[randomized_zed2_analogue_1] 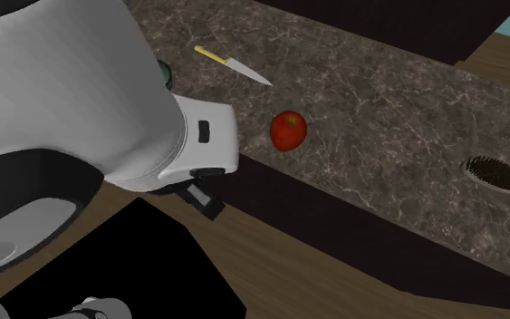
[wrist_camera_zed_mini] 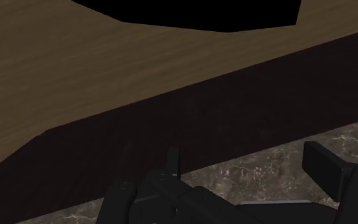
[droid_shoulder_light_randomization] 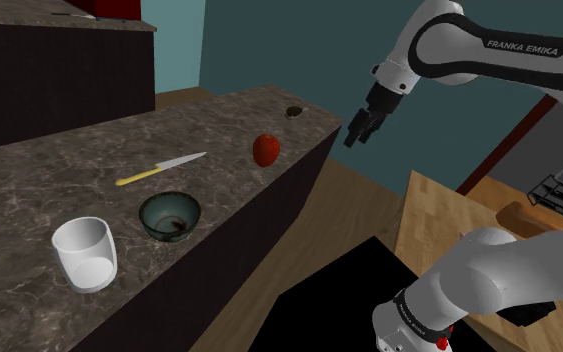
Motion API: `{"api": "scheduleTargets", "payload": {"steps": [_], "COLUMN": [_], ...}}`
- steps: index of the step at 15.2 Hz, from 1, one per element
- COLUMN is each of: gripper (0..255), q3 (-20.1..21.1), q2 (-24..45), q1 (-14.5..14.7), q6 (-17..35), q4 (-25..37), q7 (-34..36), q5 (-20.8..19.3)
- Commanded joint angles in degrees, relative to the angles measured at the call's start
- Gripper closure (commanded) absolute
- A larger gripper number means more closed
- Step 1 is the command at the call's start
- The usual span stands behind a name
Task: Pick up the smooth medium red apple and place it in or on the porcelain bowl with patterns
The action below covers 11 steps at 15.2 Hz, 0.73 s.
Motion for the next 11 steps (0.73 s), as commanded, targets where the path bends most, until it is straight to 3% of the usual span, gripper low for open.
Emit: {"api": "scheduleTargets", "payload": {"steps": [1, 11], "gripper": [0, 0], "q3": [0.07, 0.94], "q2": [4.61, 26.12], "q1": [0.24, 1.35], "q6": [2.94, 12.46], "q4": [2.08, 15.92], "q7": [-0.50, -1.78], "q5": [-0.06, -0.45]}}
